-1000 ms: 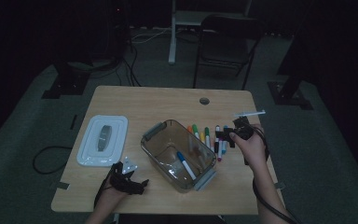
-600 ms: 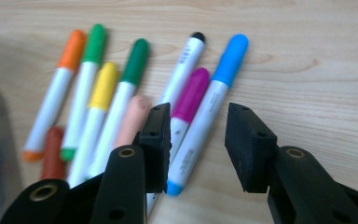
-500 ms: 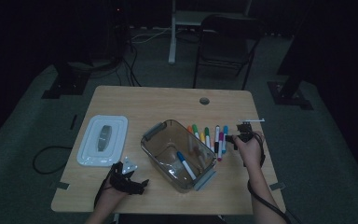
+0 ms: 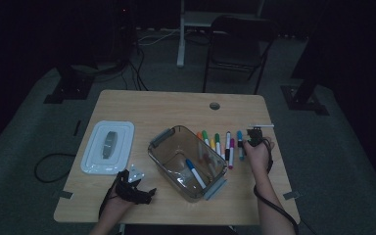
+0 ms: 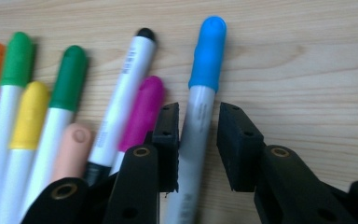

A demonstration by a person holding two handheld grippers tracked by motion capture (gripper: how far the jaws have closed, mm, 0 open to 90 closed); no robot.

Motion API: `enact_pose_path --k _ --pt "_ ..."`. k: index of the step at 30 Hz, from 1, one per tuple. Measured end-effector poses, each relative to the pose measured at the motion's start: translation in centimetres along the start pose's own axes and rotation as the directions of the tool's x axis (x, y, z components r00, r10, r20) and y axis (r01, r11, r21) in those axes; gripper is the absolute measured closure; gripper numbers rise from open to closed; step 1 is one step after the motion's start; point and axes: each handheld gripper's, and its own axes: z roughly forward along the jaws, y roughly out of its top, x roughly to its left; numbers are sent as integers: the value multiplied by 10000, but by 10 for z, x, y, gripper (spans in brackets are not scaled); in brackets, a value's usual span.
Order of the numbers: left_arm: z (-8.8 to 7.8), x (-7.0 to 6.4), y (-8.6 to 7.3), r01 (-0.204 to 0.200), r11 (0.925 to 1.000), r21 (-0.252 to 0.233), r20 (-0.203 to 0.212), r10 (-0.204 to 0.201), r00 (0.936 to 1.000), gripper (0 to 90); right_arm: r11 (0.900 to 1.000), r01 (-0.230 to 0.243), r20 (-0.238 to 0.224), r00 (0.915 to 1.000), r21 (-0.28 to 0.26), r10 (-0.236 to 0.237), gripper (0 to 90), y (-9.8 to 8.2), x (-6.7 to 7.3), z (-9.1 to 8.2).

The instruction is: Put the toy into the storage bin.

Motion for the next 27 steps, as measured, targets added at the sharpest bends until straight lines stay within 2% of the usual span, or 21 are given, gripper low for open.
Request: enact_pose_path --k 4,5,7,12,17,18,19,20,21,23,24,25,26,27 --pt "0 0 0 3 10000 1 -1 -3 10000 7 9999 -115 217 9997 125 112 713 0 -5 2" --pt "0 0 0 3 10000 1 0 -3 10000 7 9997 -207 266 9994 116 203 755 0 -8 1" --pt "0 0 0 0 10000 1 0 0 10000 7 9995 -224 280 9994 233 218 761 1 -9 0" --pt "0 0 0 -1 10000 2 0 1 10000 7 9994 -351 226 9991 8 351 762 0 -12 -9" --pt "0 0 0 1 10000 2 1 -1 10000 7 9991 -48 -358 9994 -412 33 763 2 -4 -42" --pt "0 0 0 1 10000 2 1 -1 10000 7 9991 -48 -358 9994 -412 33 763 2 -4 -42" --pt "0 0 0 5 10000 3 1 -5 10000 7 9986 89 -841 9964 -528 -134 762 4 2 -55" --pt "0 0 0 5 10000 3 1 -5 10000 7 9986 89 -841 9964 -528 -134 762 4 2 -55" --pt "0 0 0 2 10000 -1 -1 -2 10000 6 9967 312 -1131 9928 -744 -395 763 5 11 -68" --pt "0 0 0 4 10000 -1 0 -4 10000 7 9959 425 -1240 9909 -799 -523 763 5 15 -73" --pt "0 0 0 1 10000 2 1 -1 10000 7 9932 622 -1635 9835 -983 -778 763 6 27 -87" --pt "0 0 0 7 10000 0 0 -7 10000 7 9928 680 -1892 9782 -982 -857 763 6 32 -92" --pt "0 0 0 7 10000 0 0 -7 10000 7 9928 680 -1892 9782 -982 -857 763 6 32 -92" --pt "0 0 0 -1 10000 3 0 1 10000 7 9908 796 -2424 9646 -1095 -1043 763 7 44 -102"
